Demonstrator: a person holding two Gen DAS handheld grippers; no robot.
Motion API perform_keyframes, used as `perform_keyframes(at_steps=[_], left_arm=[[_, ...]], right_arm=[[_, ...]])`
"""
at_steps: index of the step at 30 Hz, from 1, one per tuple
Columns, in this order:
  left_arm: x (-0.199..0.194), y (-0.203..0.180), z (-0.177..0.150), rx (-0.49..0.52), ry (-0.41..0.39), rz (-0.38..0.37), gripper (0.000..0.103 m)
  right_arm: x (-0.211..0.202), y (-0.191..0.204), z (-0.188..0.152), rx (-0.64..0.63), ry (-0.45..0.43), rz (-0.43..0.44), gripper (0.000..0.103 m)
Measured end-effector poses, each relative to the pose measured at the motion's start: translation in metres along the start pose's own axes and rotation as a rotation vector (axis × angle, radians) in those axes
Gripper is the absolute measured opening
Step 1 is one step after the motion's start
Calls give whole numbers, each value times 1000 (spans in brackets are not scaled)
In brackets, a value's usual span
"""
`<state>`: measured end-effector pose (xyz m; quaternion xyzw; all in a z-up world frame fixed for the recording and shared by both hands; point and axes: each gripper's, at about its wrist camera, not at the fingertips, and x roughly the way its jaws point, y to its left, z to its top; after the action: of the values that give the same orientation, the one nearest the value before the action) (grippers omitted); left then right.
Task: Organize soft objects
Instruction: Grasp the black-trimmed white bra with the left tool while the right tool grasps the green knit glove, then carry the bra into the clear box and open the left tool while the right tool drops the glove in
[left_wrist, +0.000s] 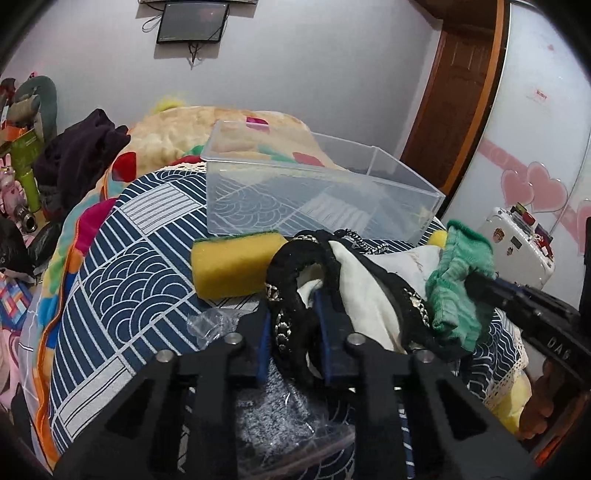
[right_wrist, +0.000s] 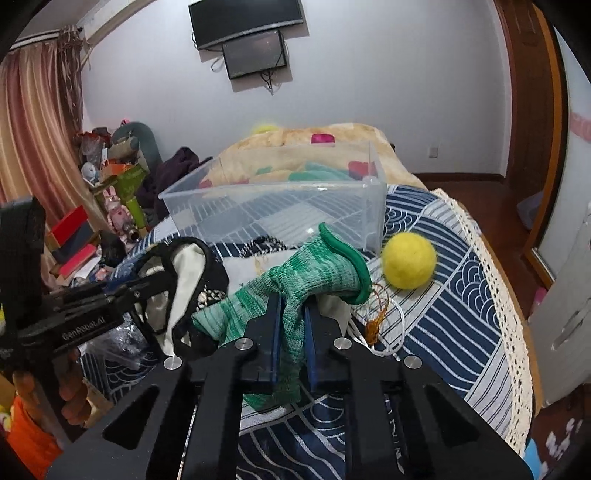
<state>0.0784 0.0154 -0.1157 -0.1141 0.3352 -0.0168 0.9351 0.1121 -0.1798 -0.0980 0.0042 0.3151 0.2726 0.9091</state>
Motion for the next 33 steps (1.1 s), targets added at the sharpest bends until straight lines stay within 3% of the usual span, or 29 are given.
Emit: perform_keyframes(at_steps=[5, 18, 28, 33], left_arm=[[-11, 3, 3, -23, -10, -19, 16], [-67, -10, 53, 41, -192, -28, 16], [-56, 5, 110, -11, -275, 21, 16], [-33, 13, 136, -38, -259, 49, 16]], right_arm=[[-9, -1, 5, 3, -40, -3, 9], [-34, -9, 34, 5, -144, -43, 9], [-24, -3, 76, -41, -220, -77, 9], [-6, 0, 98, -57, -226, -93, 10]])
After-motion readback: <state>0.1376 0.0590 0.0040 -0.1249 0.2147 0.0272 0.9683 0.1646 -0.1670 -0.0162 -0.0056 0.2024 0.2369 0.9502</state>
